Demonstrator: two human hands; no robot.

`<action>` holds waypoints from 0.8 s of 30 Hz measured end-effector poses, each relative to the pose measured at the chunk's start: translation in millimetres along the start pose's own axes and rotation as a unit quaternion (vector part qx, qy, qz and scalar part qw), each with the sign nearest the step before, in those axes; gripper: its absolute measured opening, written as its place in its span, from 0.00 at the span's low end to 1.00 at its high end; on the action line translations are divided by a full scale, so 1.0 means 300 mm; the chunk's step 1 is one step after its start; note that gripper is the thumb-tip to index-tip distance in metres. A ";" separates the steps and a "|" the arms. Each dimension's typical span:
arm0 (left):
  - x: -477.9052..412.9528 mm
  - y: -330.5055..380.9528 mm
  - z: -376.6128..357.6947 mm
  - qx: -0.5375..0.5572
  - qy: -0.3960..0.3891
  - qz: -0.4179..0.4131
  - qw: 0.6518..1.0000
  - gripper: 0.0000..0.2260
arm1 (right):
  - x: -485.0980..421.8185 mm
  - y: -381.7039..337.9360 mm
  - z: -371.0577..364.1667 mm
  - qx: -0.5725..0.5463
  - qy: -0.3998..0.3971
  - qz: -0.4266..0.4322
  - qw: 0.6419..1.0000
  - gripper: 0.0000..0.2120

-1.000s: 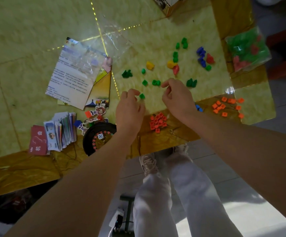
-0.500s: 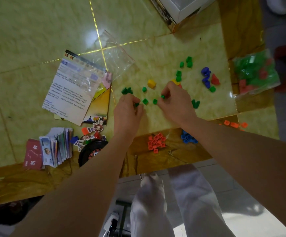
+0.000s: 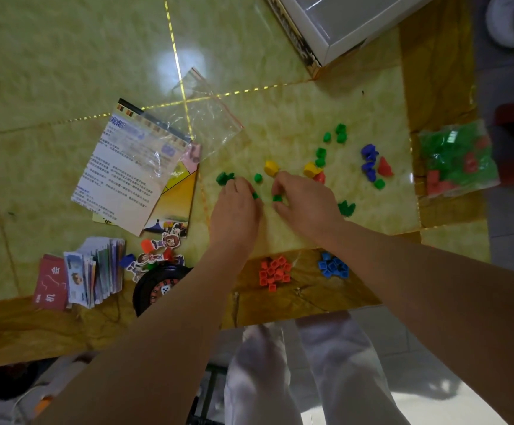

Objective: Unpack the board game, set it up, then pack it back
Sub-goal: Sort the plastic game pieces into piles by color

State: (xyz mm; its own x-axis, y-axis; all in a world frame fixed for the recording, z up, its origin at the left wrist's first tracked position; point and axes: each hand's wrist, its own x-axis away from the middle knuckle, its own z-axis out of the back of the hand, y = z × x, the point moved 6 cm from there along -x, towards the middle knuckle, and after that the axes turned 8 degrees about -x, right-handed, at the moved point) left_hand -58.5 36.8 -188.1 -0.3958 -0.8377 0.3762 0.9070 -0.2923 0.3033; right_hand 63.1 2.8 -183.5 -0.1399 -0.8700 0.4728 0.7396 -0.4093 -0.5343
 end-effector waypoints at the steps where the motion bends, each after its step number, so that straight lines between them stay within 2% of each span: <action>1: 0.005 0.005 0.014 0.017 0.012 -0.007 1.000 0.06 | -0.001 0.002 0.001 -0.007 0.007 -0.002 1.000 0.08; 3: 0.012 0.001 0.038 0.104 0.025 0.008 0.994 0.06 | -0.006 0.010 0.003 -0.100 0.013 -0.029 0.994 0.05; 4: 0.012 -0.007 0.045 0.178 0.020 0.043 0.983 0.08 | -0.011 0.014 0.007 -0.180 0.014 -0.049 0.982 0.07; 5: 0.008 -0.021 0.049 0.278 0.010 0.099 0.956 0.11 | -0.017 0.022 0.016 -0.264 0.019 -0.074 0.961 0.09; 7: -0.002 -0.038 0.037 0.487 -0.027 0.221 0.844 0.14 | -0.028 0.040 0.037 -0.407 0.022 -0.145 0.902 0.12; 8: -0.005 -0.035 0.029 0.558 -0.053 0.260 0.786 0.15 | -0.033 0.048 0.041 -0.466 0.012 -0.186 0.865 0.13; 9: -0.008 -0.027 0.028 0.603 -0.072 0.276 0.745 0.16 | -0.034 0.051 0.044 -0.513 -0.002 -0.221 0.829 0.14; 10: -0.015 -0.016 0.036 0.627 -0.081 0.279 0.723 0.17 | -0.037 0.052 0.057 -0.538 -0.010 -0.241 0.808 0.15; 11: -0.020 -0.012 0.044 0.629 -0.077 0.279 0.721 0.17 | -0.039 0.054 0.070 -0.545 -0.011 -0.248 0.801 0.15; 12: -0.027 -0.014 0.050 0.609 -0.061 0.281 0.740 0.16 | -0.042 0.060 0.086 -0.544 -0.004 -0.254 0.800 0.15; 13: -0.033 -0.017 0.061 0.568 -0.036 0.277 0.774 0.16 | -0.044 0.071 0.098 -0.539 0.005 -0.261 0.801 0.14; 16: -0.051 -0.019 0.091 0.385 0.031 0.242 0.890 0.15 | -0.051 0.110 0.125 -0.506 0.035 -0.274 0.817 0.14; 18: -0.053 -0.012 0.102 0.262 0.055 0.214 0.939 0.12 | -0.060 0.142 0.150 -0.470 0.070 -0.261 0.840 0.15; 21: -0.052 0.014 0.103 0.124 0.053 0.154 0.979 0.04 | -0.055 0.187 0.201 -0.373 0.126 -0.237 0.888 0.12; 24: -0.052 0.041 0.086 0.034 0.016 0.126 0.991 0.10 | -0.050 0.231 0.237 -0.293 0.151 -0.212 0.920 0.12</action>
State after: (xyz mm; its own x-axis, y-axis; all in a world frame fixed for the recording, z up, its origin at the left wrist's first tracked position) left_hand -44.9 58.2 -167.5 -0.1521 -0.8948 0.4197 0.9642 -0.0410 0.2620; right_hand 163.3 7.1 -177.8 -0.5763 -0.5979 0.5572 0.1056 -0.7305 -0.6747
